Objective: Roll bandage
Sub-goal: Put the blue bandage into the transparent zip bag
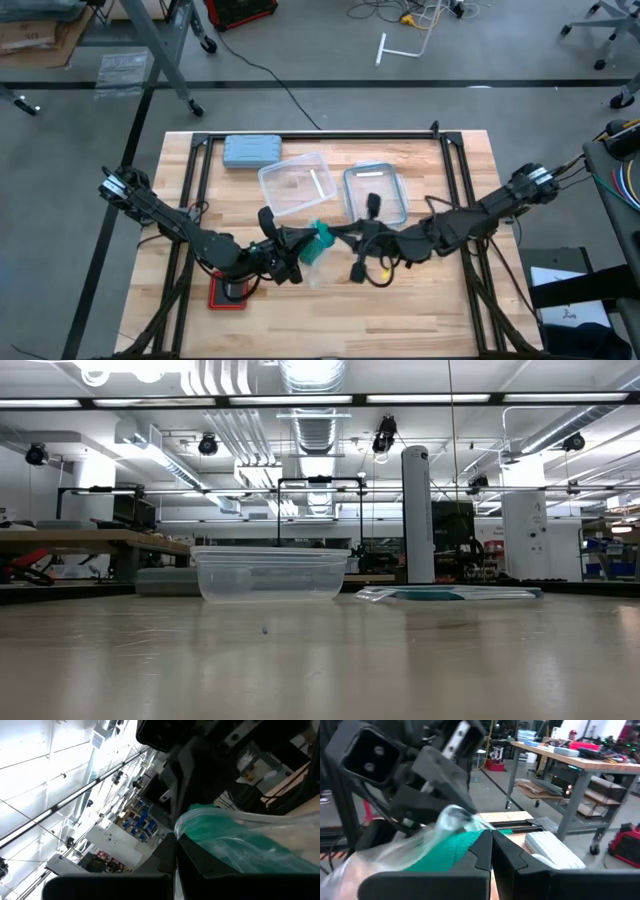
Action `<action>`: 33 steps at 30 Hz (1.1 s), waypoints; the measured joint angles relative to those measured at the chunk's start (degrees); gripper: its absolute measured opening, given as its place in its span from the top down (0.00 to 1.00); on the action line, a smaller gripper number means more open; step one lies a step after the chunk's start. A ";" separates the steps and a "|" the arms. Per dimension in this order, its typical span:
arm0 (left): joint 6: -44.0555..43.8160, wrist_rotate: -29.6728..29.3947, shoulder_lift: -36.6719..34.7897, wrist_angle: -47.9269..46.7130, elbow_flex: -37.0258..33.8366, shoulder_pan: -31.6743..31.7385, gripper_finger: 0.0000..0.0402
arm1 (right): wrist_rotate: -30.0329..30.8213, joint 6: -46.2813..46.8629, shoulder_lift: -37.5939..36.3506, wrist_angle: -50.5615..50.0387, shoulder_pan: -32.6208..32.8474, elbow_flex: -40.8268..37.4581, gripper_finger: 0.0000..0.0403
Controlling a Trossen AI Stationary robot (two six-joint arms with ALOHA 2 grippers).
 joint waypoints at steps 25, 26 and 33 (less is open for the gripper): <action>-0.52 12.21 0.12 2.15 0.02 -1.09 1.00 | -1.69 -0.50 11.67 -21.63 -2.32 17.83 1.00; -0.61 13.52 0.12 2.12 0.02 -1.27 1.00 | -2.65 -0.75 11.67 -21.46 -2.34 17.95 1.00; -1.92 10.51 -0.10 2.62 0.02 -1.15 1.00 | -2.87 -3.44 11.46 -21.56 -1.95 19.96 1.00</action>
